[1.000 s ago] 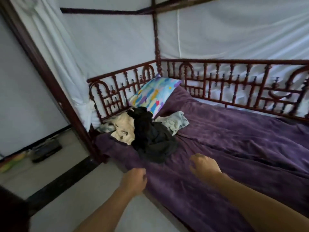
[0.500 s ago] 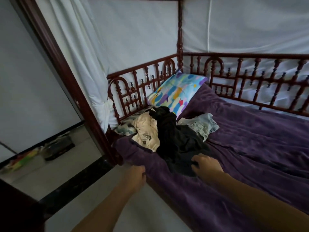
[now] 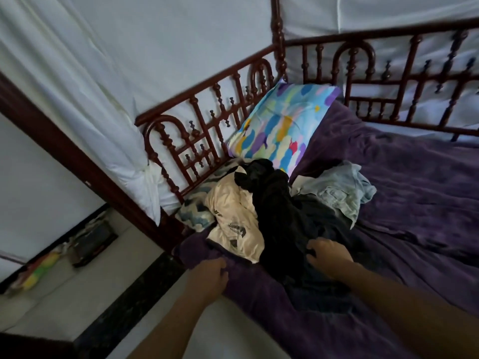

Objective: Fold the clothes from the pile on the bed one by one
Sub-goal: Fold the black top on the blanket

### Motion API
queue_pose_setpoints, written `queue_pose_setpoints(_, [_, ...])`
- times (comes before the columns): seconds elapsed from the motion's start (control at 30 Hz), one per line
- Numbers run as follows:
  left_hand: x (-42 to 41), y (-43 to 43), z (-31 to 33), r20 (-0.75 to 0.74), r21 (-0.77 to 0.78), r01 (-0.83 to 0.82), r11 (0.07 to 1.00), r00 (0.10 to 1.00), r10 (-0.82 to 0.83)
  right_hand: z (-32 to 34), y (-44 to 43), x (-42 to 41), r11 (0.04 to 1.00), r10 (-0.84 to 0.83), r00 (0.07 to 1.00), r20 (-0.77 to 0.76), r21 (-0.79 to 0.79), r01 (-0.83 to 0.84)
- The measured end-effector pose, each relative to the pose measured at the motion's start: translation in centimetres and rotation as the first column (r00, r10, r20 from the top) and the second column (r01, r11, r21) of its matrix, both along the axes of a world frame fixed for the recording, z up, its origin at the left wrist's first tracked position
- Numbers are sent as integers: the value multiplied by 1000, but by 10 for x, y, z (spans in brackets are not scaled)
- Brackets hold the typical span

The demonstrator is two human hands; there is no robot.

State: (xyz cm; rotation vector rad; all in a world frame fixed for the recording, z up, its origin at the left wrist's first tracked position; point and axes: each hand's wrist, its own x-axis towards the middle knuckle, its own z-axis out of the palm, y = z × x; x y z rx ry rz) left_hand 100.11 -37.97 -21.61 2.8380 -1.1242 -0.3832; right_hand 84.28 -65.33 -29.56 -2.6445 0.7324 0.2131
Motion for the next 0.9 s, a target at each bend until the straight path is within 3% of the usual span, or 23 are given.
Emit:
queue_pose_setpoints(0.23, [73,-32,-47,-153,128,56,990,988,-36,-38,-14,75,993,-44,996,-81,110,52])
queue_pose_setpoints(0.43, [149,-83,-107,-310,110,191,975,939,-149,-94,-19,116,944,-242,943,-228,171,283])
queue_pose_setpoints(0.53, [185,-116,-144,-393,105,315,943,884,-252,-129,-12,133,878,-366,879,-305,201,435])
queue_pose_setpoints(0.67, [217,-167,-180,-377,152,460,875,845,-379,-157,2,156,789,-475,783,-401,201,581])
queue_pose_setpoints(0.8, [233,-210,-200,-346,80,581,810,778,-524,-150,-6,172,606,-663,681,-310,311,732])
queue_pose_setpoints(0.9, [231,-245,-209,-336,128,687,715,708,-621,-122,-19,167,487,-781,605,-157,453,747])
